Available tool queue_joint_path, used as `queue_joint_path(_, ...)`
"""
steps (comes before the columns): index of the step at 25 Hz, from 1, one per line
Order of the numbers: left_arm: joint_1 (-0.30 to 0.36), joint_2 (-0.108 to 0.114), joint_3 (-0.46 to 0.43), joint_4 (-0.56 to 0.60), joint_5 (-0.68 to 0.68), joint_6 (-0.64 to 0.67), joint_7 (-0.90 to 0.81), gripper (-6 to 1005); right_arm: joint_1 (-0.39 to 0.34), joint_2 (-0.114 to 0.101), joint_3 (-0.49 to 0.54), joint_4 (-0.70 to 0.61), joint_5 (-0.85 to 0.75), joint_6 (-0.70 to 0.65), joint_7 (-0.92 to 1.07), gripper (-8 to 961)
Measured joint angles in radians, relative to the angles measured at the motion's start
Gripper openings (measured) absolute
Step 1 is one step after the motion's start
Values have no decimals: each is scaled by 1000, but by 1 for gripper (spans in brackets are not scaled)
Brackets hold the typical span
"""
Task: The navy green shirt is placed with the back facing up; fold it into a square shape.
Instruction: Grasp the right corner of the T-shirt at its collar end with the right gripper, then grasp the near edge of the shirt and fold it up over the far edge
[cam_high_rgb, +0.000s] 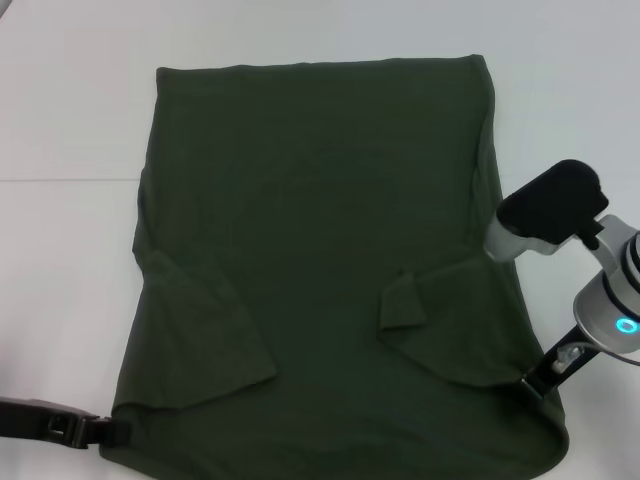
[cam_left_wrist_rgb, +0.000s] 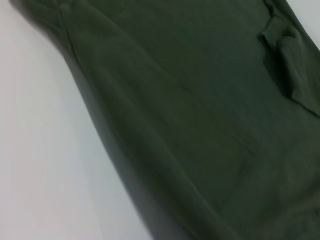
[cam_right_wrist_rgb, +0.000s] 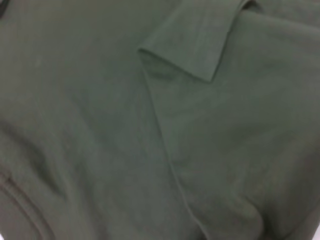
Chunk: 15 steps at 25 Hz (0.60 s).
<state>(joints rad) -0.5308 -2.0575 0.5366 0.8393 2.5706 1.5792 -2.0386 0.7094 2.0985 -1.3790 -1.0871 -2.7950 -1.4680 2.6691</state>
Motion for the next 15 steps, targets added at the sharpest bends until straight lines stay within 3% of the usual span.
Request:
queue_joint_path(8, 1, -1, 0, 0, -2, 3, 0, 21, -1, 0, -7, -4, 4, -6, 3, 241)
queue_joint_path(15, 2, -1, 0, 0, -3, 6, 0, 22, -28, 0, 2, -45, 15, -14, 3, 70)
